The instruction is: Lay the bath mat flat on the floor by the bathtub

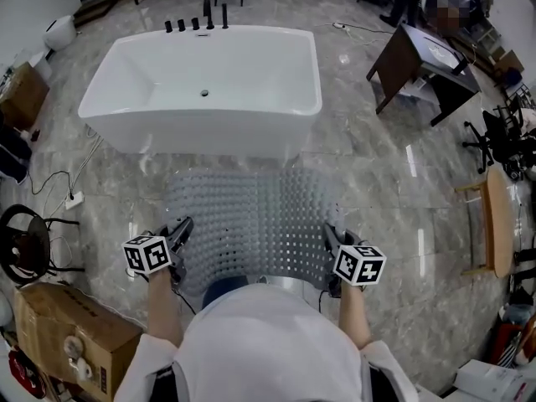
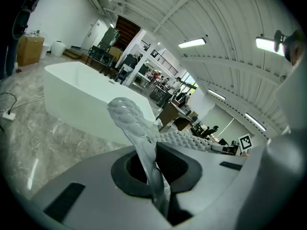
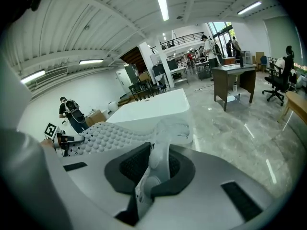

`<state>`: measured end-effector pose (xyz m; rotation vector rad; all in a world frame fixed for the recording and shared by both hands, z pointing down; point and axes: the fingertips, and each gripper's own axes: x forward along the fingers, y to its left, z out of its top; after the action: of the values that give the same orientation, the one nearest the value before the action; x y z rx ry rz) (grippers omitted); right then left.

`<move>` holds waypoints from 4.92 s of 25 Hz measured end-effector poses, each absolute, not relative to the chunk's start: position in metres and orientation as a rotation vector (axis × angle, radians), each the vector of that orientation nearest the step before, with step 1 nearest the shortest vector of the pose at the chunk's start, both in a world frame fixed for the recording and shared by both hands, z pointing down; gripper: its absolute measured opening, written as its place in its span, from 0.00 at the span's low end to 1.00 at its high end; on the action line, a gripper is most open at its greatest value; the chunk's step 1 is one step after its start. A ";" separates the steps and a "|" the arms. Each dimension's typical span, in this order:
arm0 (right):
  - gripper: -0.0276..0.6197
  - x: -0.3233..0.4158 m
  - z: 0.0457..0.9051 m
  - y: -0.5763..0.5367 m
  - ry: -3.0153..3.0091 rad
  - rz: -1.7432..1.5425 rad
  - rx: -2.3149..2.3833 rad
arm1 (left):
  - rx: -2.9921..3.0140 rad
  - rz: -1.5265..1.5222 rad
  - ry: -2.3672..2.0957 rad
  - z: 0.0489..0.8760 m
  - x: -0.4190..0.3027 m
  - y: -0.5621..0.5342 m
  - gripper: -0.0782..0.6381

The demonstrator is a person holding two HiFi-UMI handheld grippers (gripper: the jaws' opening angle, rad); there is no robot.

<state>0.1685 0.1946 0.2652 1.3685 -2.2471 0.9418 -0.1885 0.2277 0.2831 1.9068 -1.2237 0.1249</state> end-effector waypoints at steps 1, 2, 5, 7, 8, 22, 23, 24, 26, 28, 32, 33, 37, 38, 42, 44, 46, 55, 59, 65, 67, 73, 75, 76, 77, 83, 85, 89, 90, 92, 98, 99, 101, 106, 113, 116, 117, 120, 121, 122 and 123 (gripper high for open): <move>0.11 0.165 0.267 0.188 -2.237 0.946 1.379 | 1.908 0.132 -1.214 0.285 -0.192 0.218 0.18; 0.11 0.161 0.268 0.182 -2.226 0.952 1.390 | 1.909 0.141 -1.202 0.286 -0.196 0.209 0.18; 0.11 0.148 0.272 0.159 -2.195 0.969 1.415 | 1.914 0.170 -1.171 0.290 -0.208 0.178 0.18; 0.11 0.138 0.272 0.143 -2.178 0.978 1.431 | 1.923 0.189 -1.152 0.292 -0.216 0.156 0.18; 0.11 0.132 0.271 0.135 -2.170 0.980 1.440 | 1.931 0.200 -1.142 0.292 -0.221 0.145 0.17; 0.11 0.069 0.262 0.071 -2.076 0.987 1.584 | 1.996 0.226 -1.010 0.297 -0.279 0.045 0.17; 0.11 0.066 0.262 0.068 -2.077 0.986 1.587 | 1.998 0.225 -1.009 0.298 -0.282 0.041 0.18; 0.11 0.064 0.263 0.065 -2.077 0.984 1.587 | 1.997 0.223 -1.011 0.299 -0.285 0.038 0.17; 0.11 0.060 0.264 0.062 -2.075 0.982 1.582 | 1.991 0.218 -1.012 0.301 -0.288 0.034 0.18; 0.11 0.061 0.265 0.058 -2.072 0.980 1.579 | 1.984 0.218 -1.009 0.303 -0.287 0.032 0.17; 0.11 0.071 0.270 0.044 -2.074 0.965 1.567 | 1.976 0.225 -1.018 0.305 -0.277 0.023 0.17; 0.11 0.074 0.271 0.041 -2.078 0.964 1.562 | 1.976 0.225 -1.023 0.306 -0.274 0.020 0.18; 0.11 0.090 0.276 0.027 -2.099 0.970 1.533 | 1.967 0.234 -1.057 0.307 -0.260 0.012 0.17; 0.11 0.094 0.277 0.023 -2.107 0.969 1.524 | 1.963 0.233 -1.070 0.306 -0.257 0.011 0.17; 0.11 0.113 0.275 0.003 -2.134 0.921 1.477 | 1.936 0.217 -1.124 0.304 -0.240 0.003 0.18; 0.11 0.121 0.275 -0.007 -2.140 0.894 1.456 | 1.924 0.215 -1.143 0.304 -0.232 -0.001 0.17; 0.11 0.129 0.275 -0.017 -2.143 0.883 1.445 | 1.912 0.215 -1.159 0.306 -0.224 -0.007 0.17; 0.11 0.152 0.297 -0.050 -2.098 0.888 1.432 | 1.895 0.278 -1.158 0.328 -0.196 -0.037 0.17; 0.11 0.160 0.313 -0.062 -2.058 0.870 1.454 | 1.904 0.317 -1.129 0.342 -0.188 -0.054 0.17; 0.11 0.153 0.340 -0.075 -2.035 0.827 1.438 | 1.860 0.320 -1.135 0.369 -0.191 -0.068 0.17; 0.11 0.152 0.348 -0.081 -2.036 0.823 1.429 | 1.856 0.340 -1.141 0.379 -0.189 -0.072 0.17; 0.11 0.152 0.374 -0.091 -2.025 0.838 1.413 | 1.860 0.373 -1.153 0.402 -0.186 -0.080 0.17; 0.11 0.151 0.384 -0.094 -2.015 0.840 1.406 | 1.850 0.373 -1.153 0.410 -0.186 -0.083 0.17; 0.11 0.151 0.390 -0.095 -2.010 0.842 1.402 | 1.844 0.375 -1.151 0.415 -0.185 -0.084 0.17; 0.11 0.152 0.395 -0.097 -2.005 0.845 1.399 | 1.837 0.379 -1.151 0.420 -0.184 -0.085 0.17; 0.11 0.167 0.424 -0.112 -1.982 0.904 1.403 | 1.817 0.407 -1.144 0.448 -0.167 -0.098 0.18; 0.11 0.167 0.436 -0.116 -1.979 0.926 1.414 | 1.817 0.417 -1.140 0.458 -0.164 -0.100 0.17; 0.11 0.162 0.461 -0.122 -1.974 0.916 1.406 | 1.799 0.420 -1.146 0.481 -0.162 -0.104 0.17; 0.11 0.162 0.467 -0.123 -1.973 0.912 1.401 | 1.790 0.414 -1.147 0.488 -0.160 -0.105 0.17; 0.11 0.162 0.479 -0.126 -1.969 0.922 1.398 | 1.776 0.409 -1.148 0.501 -0.156 -0.107 0.17; 0.11 0.161 0.517 -0.138 -1.955 0.944 1.404 | 1.757 0.439 -1.156 0.541 -0.156 -0.118 0.17; 0.11 0.161 0.524 -0.140 -1.953 0.944 1.403 | 1.756 0.444 -1.158 0.548 -0.156 -0.120 0.17; 0.11 0.159 0.538 -0.141 -1.949 0.948 1.402 | 1.756 0.460 -1.157 0.562 -0.158 -0.120 0.17; 0.11 0.153 0.571 -0.150 -1.943 0.962 1.392 | 1.748 0.488 -1.148 0.594 -0.158 -0.124 0.17; 0.11 0.150 0.620 -0.156 -1.935 0.949 1.363 | 1.740 0.485 -1.138 0.643 -0.154 -0.127 0.17; 0.11 0.151 0.641 -0.155 -1.923 0.947 1.356 | 1.734 0.488 -1.135 0.664 -0.156 -0.126 0.17; 0.11 0.151 0.647 -0.155 -1.918 0.948 1.354 | 1.733 0.490 -1.132 0.670 -0.157 -0.126 0.18; 0.11 0.154 0.666 -0.151 -1.906 0.948 1.348 | 1.734 0.500 -1.123 0.688 -0.156 -0.126 0.17; 0.11 0.155 0.673 -0.151 -1.904 0.947 1.345 | 1.736 0.503 -1.122 0.694 -0.156 -0.127 0.17; 0.11 0.155 0.680 -0.151 -1.902 0.945 1.342 | 1.739 0.505 -1.121 0.700 -0.156 -0.128 0.17; 0.11 0.155 0.687 -0.151 -1.900 0.944 1.340 | 1.742 0.508 -1.120 0.705 -0.157 -0.129 0.17</move>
<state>0.1546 -0.1509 0.6871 1.3400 -1.9002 0.9437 -0.1570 -0.1291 0.7052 1.7419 -1.1204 0.5081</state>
